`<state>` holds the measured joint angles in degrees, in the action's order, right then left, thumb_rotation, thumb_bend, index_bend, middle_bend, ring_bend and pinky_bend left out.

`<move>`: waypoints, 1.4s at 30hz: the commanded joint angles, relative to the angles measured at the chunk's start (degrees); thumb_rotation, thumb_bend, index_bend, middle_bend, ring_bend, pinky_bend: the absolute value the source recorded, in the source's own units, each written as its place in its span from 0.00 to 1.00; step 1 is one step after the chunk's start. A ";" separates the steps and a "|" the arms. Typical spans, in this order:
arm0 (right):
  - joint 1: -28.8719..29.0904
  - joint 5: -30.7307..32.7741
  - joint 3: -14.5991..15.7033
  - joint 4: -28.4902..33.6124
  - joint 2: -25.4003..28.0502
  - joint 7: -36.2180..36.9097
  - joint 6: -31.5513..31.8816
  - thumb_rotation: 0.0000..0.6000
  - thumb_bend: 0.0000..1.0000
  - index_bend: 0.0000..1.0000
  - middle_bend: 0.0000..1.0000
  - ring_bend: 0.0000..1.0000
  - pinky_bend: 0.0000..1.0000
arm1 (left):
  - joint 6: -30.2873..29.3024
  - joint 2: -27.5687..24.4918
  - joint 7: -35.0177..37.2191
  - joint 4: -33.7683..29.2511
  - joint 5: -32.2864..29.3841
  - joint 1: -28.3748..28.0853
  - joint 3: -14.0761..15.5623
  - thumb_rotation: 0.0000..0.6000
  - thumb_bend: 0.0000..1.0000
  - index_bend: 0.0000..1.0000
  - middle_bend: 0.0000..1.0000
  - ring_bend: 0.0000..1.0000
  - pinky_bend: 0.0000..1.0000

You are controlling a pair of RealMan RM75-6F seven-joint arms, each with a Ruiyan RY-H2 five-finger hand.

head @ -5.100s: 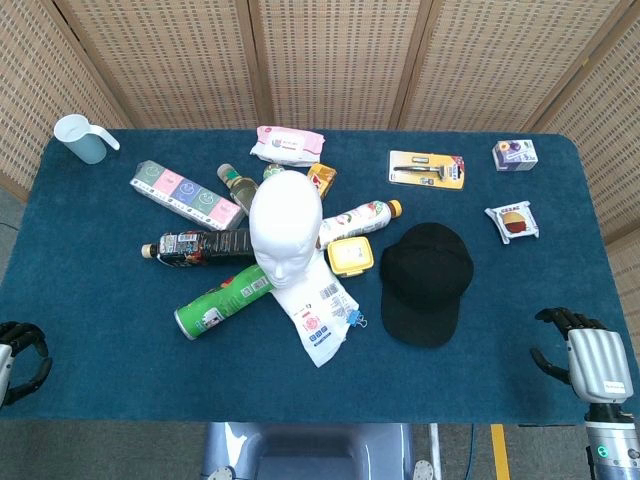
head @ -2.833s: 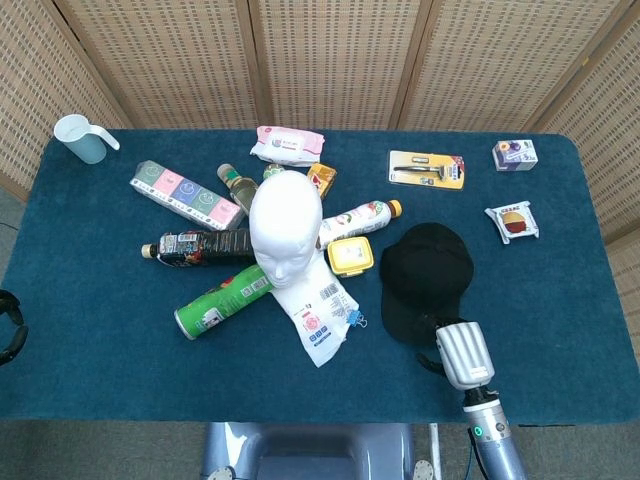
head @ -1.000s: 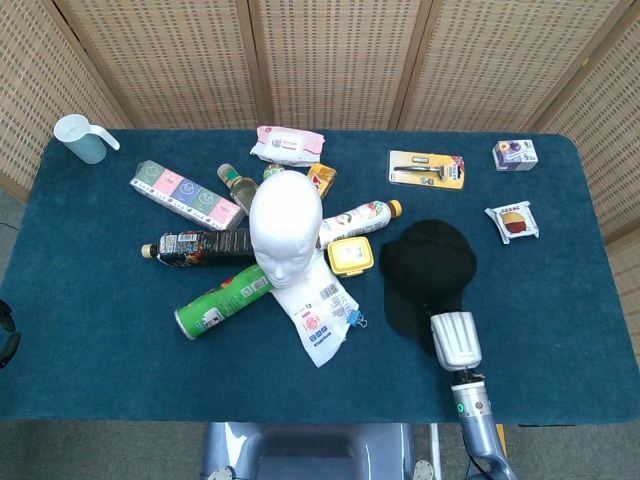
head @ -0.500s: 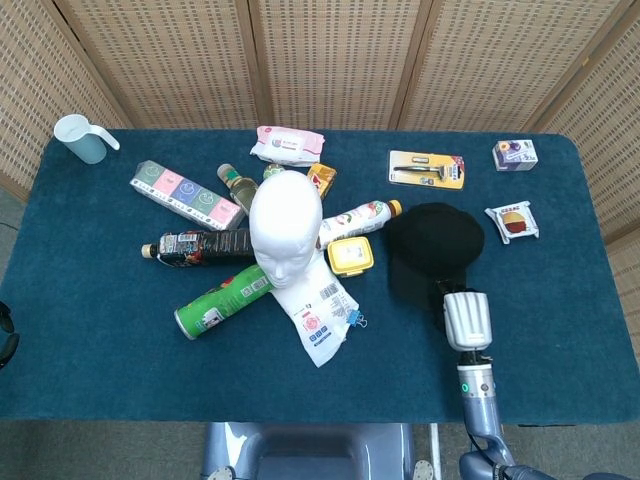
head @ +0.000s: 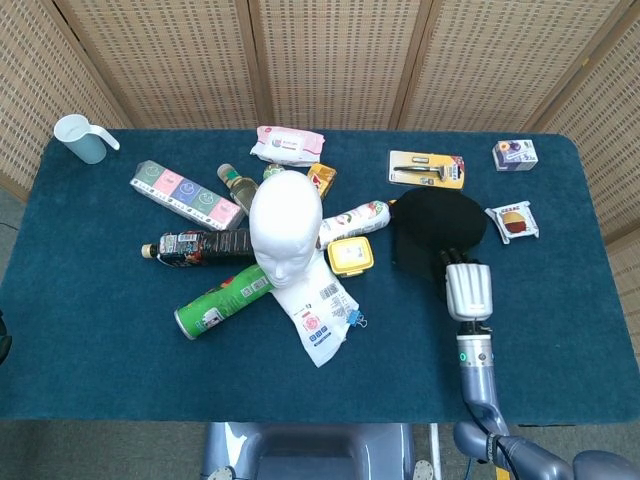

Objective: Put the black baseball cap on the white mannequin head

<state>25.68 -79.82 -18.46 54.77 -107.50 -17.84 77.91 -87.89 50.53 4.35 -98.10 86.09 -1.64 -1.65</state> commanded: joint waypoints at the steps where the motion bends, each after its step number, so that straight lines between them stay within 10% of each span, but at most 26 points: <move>1: 1.20 1.34 -0.98 -1.22 -0.36 -0.36 -0.76 1.00 0.39 0.41 0.38 0.48 0.64 | -0.05 -0.12 0.09 -0.04 0.02 0.05 0.00 1.00 0.35 0.55 0.41 0.29 0.30; 15: 4.11 5.83 -1.78 -1.73 0.89 -1.08 -5.49 1.00 0.40 0.62 0.60 0.67 0.84 | -0.65 -0.61 0.51 -0.36 -0.18 0.82 0.19 1.00 0.35 0.55 0.41 0.29 0.30; 42: 4.30 -8.74 0.42 -1.28 7.46 16.12 16.57 1.00 0.41 0.68 0.66 0.77 0.93 | -0.27 0.17 0.52 -0.24 0.01 0.78 0.15 1.00 0.35 0.55 0.41 0.29 0.30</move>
<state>29.74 -87.76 -18.10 53.89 -100.42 -2.47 93.49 -88.18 50.69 4.89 -98.31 86.07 -0.83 -1.50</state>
